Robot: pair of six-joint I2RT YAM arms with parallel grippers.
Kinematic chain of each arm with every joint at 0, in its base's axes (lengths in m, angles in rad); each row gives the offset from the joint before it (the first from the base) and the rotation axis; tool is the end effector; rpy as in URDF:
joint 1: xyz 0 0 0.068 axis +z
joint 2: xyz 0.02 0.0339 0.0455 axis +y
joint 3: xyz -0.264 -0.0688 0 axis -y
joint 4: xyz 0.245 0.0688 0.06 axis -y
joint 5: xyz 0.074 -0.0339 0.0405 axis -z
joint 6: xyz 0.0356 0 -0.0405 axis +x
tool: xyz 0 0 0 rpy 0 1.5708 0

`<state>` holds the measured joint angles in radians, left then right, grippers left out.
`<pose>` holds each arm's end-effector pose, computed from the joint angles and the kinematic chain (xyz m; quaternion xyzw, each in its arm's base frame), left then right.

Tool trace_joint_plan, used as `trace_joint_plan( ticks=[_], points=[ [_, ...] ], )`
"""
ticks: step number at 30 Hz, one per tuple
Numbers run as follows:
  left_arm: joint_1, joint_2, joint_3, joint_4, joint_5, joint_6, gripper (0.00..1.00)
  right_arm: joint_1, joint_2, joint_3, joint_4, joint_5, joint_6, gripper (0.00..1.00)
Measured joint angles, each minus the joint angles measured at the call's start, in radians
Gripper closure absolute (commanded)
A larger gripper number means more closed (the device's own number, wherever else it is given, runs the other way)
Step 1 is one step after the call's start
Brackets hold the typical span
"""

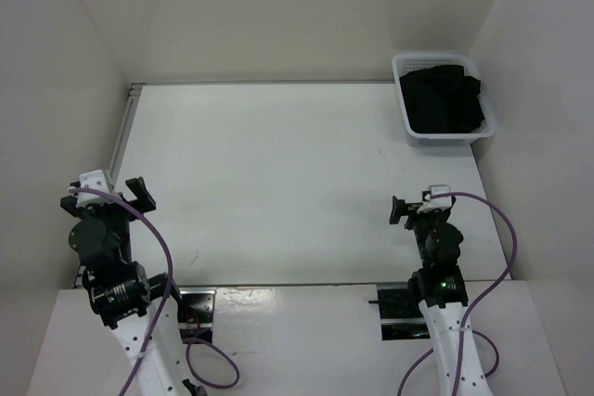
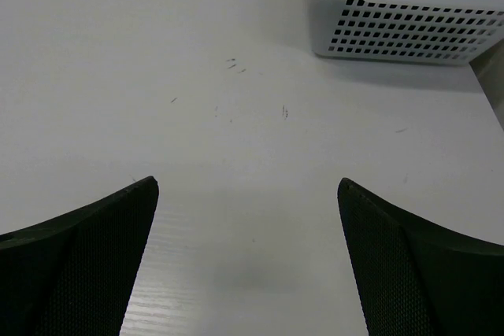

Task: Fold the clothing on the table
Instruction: Grab the skirt from the pile

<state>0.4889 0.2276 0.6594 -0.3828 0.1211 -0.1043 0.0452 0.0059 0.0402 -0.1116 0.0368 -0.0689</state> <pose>0.0633 0.0288 0.3355 -0.1593 0.6711 0.0972 0.7175 0.1080 0.0036 0.1750 -0.0294 0.7333 -0.0215 0.6789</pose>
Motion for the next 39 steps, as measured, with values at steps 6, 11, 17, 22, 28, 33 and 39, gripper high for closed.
trace_joint_plan(
  ticks=[6, 11, 17, 22, 28, 33, 39],
  points=[
    [0.0, 0.0, 0.0, 0.0, 0.0, 0.0, 0.0, -0.007, 0.0, 0.0, 0.0, -0.009, 0.0, 0.02],
    [0.0, 0.0, 0.0, 0.0, 0.0, 0.0, 0.0, -0.011, 0.0, 0.0, 0.0, -0.012, -0.001, 0.02],
    [0.0, 0.0, 0.0, 0.0, 0.008, 0.0, 0.0, -0.011, 0.0, 0.0, 0.011, -0.054, -0.055, 0.02],
    [0.0, 0.0, 0.0, -0.002, 0.019, 0.003, 0.0, -0.011, 0.003, 0.085, 0.01, -0.064, -0.163, 0.02],
    [0.0, 0.013, 0.026, -0.032, 0.05, 0.028, 0.0, -0.011, 0.019, 0.391, 0.067, -0.01, -0.285, 0.02],
    [-0.014, 0.148, 0.116, -0.067, 0.062, 0.052, 0.0, -0.032, 0.293, 0.81, 0.064, 0.066, -0.215, 0.02],
    [-0.058, 0.357, 0.183, -0.111, 0.04, 0.066, 0.0, -0.074, 0.727, 1.054, -0.091, 0.088, -0.18, 0.02]
  ],
)
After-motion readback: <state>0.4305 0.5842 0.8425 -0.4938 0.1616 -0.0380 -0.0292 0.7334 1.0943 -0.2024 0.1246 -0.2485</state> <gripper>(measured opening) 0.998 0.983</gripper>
